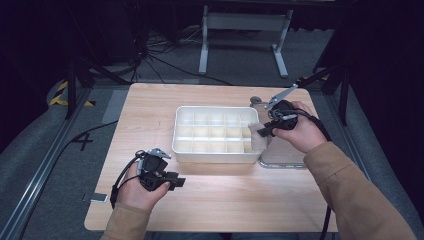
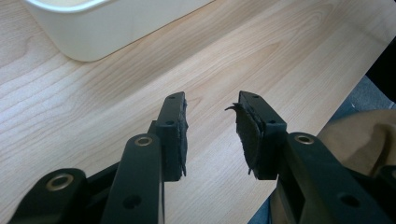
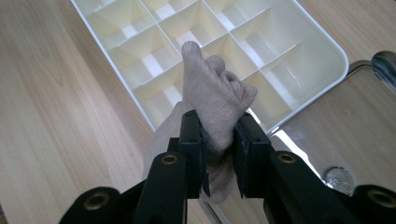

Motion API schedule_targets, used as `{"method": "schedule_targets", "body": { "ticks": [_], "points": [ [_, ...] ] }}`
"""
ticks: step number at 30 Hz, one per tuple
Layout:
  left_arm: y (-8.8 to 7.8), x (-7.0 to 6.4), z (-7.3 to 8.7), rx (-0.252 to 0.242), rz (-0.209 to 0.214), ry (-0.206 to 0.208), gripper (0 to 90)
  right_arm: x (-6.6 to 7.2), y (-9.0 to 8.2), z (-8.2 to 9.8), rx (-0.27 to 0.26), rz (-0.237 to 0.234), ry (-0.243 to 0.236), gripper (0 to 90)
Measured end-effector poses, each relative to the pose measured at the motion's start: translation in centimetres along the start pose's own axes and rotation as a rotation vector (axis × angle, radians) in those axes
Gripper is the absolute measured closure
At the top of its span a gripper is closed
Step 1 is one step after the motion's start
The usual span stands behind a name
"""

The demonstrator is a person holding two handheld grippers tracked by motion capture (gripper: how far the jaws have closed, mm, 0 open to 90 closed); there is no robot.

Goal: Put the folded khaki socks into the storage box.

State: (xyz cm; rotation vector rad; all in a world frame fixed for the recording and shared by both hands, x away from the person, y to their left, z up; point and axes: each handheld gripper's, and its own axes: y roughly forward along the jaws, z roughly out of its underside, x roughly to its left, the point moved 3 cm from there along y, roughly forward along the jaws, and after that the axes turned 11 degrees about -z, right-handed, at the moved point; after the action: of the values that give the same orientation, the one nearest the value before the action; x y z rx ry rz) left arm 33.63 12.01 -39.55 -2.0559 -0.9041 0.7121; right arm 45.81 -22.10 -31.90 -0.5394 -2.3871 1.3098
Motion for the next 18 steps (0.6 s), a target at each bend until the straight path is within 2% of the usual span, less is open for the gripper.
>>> {"method": "schedule_targets", "body": {
  "ticks": [3,6,9,18],
  "points": [
    [0.3,-0.2,-0.2,0.011,0.011,0.013,63.5,-0.4,0.5,-0.4,0.035,-0.004,-0.063,75.1],
    [0.4,-0.3,-0.3,0.012,0.012,0.021,63.5,-0.8,0.7,-0.6,0.048,0.012,-0.069,75.1],
    [0.4,-0.3,-0.3,0.006,0.017,0.017,63.5,-1.0,1.1,-0.9,0.046,0.004,-0.065,75.0],
    [0.3,-0.2,-0.3,0.003,0.015,0.014,63.7,-1.5,3.9,-1.1,0.121,0.04,-0.114,75.1]
  ]
}}
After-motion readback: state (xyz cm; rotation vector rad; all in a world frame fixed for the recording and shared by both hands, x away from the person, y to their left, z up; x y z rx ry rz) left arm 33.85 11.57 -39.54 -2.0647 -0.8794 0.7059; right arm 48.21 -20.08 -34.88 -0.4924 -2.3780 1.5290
